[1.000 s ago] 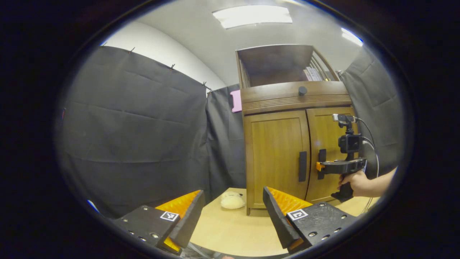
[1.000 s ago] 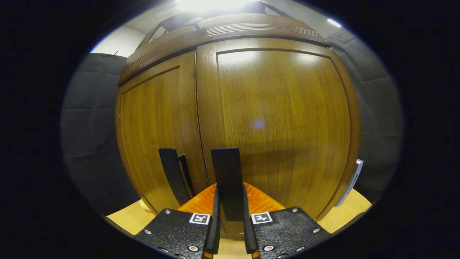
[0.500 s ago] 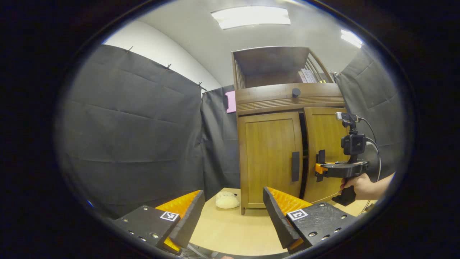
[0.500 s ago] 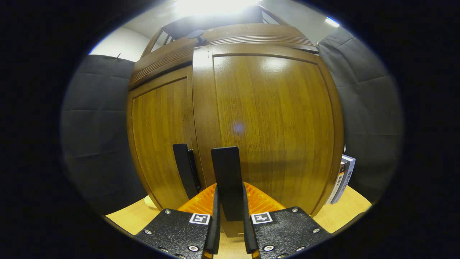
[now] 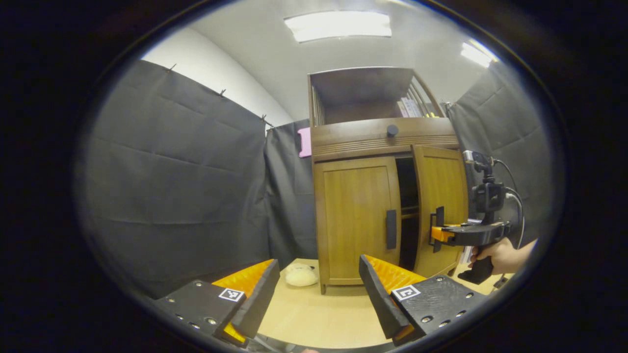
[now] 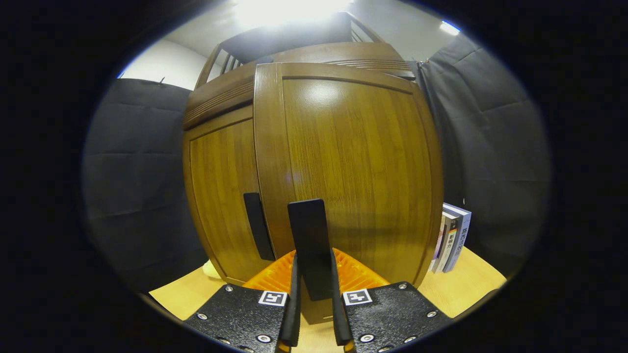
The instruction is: Open the right door of the double-door shoe cabinet with the right hand, and open the left door with the left hand.
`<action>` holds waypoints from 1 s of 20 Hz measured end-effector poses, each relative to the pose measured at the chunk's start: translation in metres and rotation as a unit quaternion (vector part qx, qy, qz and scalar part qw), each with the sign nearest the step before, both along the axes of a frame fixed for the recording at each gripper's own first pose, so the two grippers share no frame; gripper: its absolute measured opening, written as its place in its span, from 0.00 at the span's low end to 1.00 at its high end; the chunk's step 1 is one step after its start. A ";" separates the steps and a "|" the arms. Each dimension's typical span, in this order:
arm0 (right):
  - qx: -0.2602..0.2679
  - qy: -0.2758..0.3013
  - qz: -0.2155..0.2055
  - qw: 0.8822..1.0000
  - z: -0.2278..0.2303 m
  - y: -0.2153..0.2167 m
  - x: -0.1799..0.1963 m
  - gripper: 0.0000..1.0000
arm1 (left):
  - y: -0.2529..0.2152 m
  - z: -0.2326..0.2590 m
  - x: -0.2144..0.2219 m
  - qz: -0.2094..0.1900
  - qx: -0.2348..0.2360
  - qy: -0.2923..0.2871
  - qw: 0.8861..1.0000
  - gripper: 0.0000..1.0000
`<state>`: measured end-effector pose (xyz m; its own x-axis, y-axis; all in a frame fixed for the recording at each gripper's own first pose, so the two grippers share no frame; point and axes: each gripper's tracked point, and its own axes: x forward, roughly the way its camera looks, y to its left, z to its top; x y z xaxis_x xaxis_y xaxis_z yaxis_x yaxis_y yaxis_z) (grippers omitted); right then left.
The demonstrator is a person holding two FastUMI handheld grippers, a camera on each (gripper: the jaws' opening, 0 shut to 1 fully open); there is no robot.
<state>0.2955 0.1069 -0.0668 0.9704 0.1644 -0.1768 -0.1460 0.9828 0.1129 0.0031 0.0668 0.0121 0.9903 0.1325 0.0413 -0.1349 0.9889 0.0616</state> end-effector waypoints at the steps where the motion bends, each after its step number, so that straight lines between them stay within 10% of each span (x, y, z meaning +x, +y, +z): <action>1: 0.000 0.000 0.000 1.000 0.001 0.000 -0.001 0.27 | -0.001 0.000 0.000 -0.004 0.000 0.000 1.000 0.93; 20: -0.016 -0.008 -0.038 0.999 0.017 -0.005 -0.010 0.24 | -0.018 0.002 -0.009 -0.102 -0.015 -0.002 0.995 0.87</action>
